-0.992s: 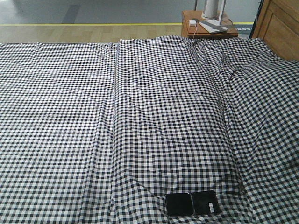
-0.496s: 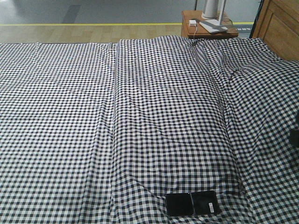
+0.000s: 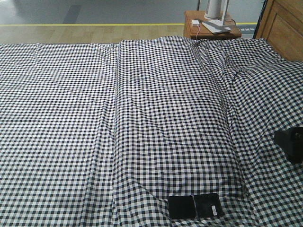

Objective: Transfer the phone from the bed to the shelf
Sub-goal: 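Move the right gripper down toward the black phone on the bed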

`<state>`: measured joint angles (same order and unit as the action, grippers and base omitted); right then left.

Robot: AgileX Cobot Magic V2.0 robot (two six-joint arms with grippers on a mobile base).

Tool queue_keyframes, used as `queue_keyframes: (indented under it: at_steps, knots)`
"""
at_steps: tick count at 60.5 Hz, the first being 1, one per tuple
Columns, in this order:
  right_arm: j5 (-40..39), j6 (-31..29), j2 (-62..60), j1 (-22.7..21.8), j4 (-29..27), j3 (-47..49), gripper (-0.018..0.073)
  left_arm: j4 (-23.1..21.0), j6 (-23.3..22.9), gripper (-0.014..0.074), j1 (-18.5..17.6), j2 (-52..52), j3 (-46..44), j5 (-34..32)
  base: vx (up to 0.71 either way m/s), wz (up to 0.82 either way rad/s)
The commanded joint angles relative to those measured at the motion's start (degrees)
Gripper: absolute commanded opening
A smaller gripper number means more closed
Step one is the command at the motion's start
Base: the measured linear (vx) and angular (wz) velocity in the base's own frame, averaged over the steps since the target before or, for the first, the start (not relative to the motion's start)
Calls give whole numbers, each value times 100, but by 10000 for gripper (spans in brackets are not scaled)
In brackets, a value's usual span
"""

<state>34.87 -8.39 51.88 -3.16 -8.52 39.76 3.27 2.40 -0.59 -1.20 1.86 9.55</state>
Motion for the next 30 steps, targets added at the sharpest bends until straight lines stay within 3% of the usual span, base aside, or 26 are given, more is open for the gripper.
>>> queue_keyframes:
  at_steps: [1,14,30]
  knots:
    - [202,291,200,-33,47,467,686,-40,-17,1,-12,-22,-146,-382,0,0]
    - [1185,290,1128,-33,-54,1250,677,-40,-17,1,-12,-22,-146,-382,0,0]
    - [1576,-166,2357,-214,-343,1911,671,-40,-17,1,-12,-22,-146,-382,0,0]
